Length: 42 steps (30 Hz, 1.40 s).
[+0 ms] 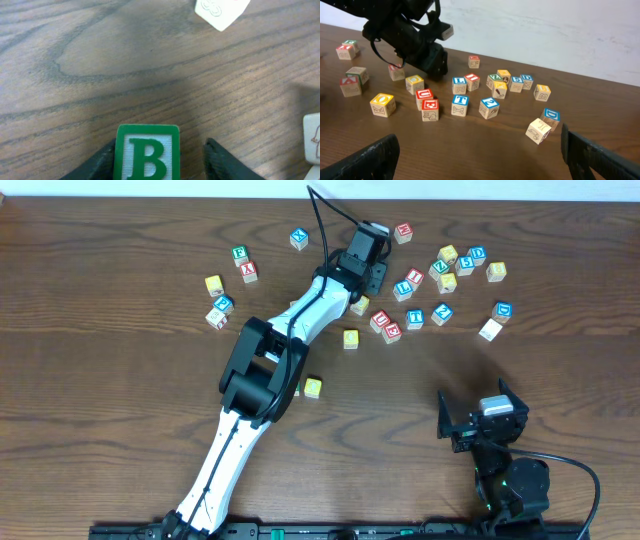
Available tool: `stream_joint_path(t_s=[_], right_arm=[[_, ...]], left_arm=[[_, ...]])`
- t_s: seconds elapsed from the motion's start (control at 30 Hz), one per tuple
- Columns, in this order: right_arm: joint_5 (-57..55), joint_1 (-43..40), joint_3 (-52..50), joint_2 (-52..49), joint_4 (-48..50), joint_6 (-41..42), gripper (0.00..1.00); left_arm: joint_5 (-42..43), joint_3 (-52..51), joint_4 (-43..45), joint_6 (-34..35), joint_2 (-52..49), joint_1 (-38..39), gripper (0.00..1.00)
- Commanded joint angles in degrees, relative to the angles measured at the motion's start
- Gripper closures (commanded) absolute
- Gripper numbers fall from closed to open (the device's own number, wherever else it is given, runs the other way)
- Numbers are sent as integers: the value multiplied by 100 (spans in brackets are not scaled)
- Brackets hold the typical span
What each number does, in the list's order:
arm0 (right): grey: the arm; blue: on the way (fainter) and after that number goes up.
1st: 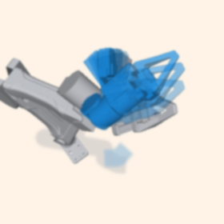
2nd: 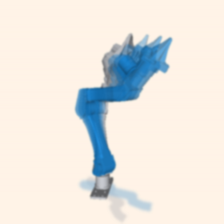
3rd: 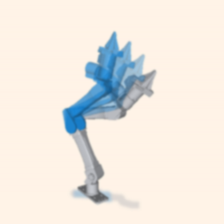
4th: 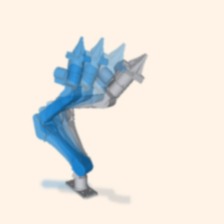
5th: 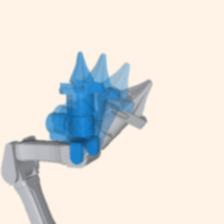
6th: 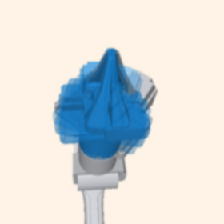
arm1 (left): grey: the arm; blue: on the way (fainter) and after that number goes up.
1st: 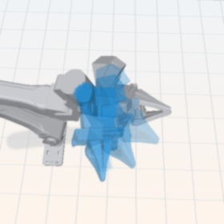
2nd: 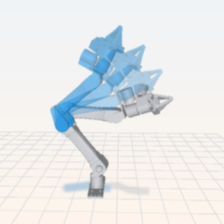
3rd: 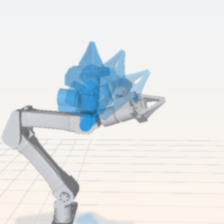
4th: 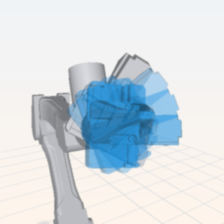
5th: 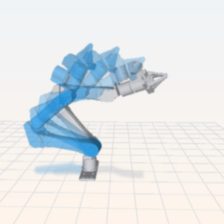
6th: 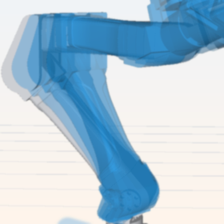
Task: Spell out ROBOT
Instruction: 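Lower the left gripper around the green B block and close, then lift the green B block and carry it toward the R and O blocks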
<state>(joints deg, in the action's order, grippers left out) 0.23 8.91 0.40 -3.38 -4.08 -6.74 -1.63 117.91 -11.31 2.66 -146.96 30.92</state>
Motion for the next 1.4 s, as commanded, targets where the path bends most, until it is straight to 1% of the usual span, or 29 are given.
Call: stream_joint_path(t_s=[0.0, 0.17, 0.23, 0.43, 0.53, 0.77, 0.83, 0.87, 0.97, 1.23, 1.37], right_arm=[[-2, -35, -9, -2, -24, -61, 1], [-2, -35, -9, -2, -24, -61, 1], [-2, -35, -9, -2, -24, -61, 1], [-2, -35, -9, -2, -24, -61, 1], [-2, -35, -9, -2, -24, -61, 1], [-2, -35, -9, -2, -24, -61, 1], [-2, -35, -9, -2, -24, -61, 1], [-2, -35, -9, -2, -24, -63, 1], [-2, -35, -9, -2, -24, -61, 1], [-2, -35, -9, -2, -24, -61, 1], [-2, -35, -9, -2, -24, -63, 1]], left_arm=[[-74, 162, -22, -4, -101, -2, 52], [-76, 162, -39, -4, -101, -2, 53], [-76, 162, -37, -4, -101, -2, 58], [-107, 162, -39, -4, -101, -2, 65], [-251, 162, -59, -4, -74, -2, 69], [-249, 162, -122, -4, 151, -2, 77], [-247, 162, -138, -2, 258, -2, 81], [-247, 162, -146, -2, 315, -2, 85], [-247, 162, -192, 0, 551, -2, 91], [-247, 160, -422, -2, 1335, -2, 93], [-247, 160, -798, 0, 1823, -2, 92]])
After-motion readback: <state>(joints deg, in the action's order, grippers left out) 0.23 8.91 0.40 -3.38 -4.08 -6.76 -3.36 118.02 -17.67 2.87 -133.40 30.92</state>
